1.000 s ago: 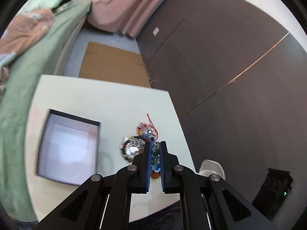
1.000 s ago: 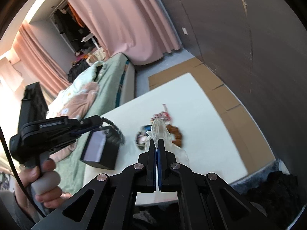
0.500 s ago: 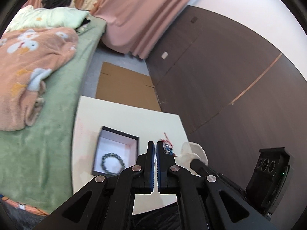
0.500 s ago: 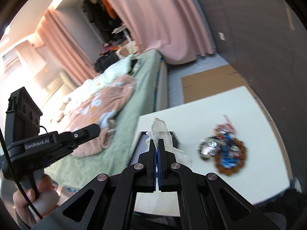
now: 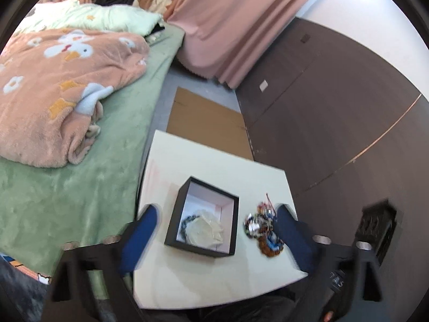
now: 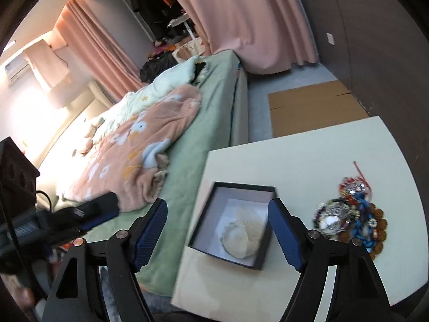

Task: Organize jewelry
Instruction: 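Grasp the blue braided bracelet from the pile with the left tool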

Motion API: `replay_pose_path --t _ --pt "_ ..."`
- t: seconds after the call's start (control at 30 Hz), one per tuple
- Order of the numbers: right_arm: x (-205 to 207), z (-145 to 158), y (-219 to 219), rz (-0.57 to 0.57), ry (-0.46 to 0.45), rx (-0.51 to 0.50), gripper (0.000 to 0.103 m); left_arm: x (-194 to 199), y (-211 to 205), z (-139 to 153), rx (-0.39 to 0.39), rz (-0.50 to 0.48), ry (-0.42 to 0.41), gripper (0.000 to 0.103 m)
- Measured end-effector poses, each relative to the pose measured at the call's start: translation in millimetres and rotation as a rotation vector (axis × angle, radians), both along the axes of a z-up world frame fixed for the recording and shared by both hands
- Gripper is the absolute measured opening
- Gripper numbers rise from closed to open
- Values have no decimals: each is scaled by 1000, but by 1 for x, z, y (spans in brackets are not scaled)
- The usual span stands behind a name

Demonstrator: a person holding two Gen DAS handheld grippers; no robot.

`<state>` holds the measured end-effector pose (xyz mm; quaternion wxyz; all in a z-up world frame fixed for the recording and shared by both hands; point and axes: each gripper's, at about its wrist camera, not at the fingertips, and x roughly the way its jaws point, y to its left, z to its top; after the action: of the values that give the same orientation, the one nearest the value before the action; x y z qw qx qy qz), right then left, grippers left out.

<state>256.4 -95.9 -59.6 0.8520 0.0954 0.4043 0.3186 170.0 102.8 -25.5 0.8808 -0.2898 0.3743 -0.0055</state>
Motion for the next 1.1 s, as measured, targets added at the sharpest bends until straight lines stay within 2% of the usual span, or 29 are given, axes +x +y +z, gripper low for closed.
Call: replay_pose_path --t 0.1,0.2,0.33,0.43,0.57,0.67,0.7,0.73,0.83,1.03,1.1 --pt "-3 -10 -36 -55 31 31 77 12 -16 -5 2 -30 17 94" --pt "-6 -20 -82 -158 49 26 77 27 -44 -11 11 -91 27 94" --pt "-8 -28 -139 -259 84 68 77 46 -88 -20 6 -179 43 94" --pt "-8 -31 -174 -312 98 78 77 58 -116 -25 8 -235 56 93" --pt "-7 -33 -205 -351 105 101 77 69 -148 -28 48 -287 61 93" --pt "-5 -35 -224 -375 112 109 77 77 -164 -32 85 -305 77 82" --pt "-4 -36 -230 -381 115 115 77 80 -169 -34 93 -310 86 74" --pt "-4 -37 -235 -385 118 120 77 84 -171 -37 97 -314 97 67" --pt "-2 -41 -248 -391 124 139 77 93 -180 -53 84 -318 137 56" --pt "6 -55 -262 -404 155 132 77 111 -202 -90 25 -372 235 53" --pt "10 -59 -266 -413 170 129 77 118 -213 -100 31 -388 272 51"
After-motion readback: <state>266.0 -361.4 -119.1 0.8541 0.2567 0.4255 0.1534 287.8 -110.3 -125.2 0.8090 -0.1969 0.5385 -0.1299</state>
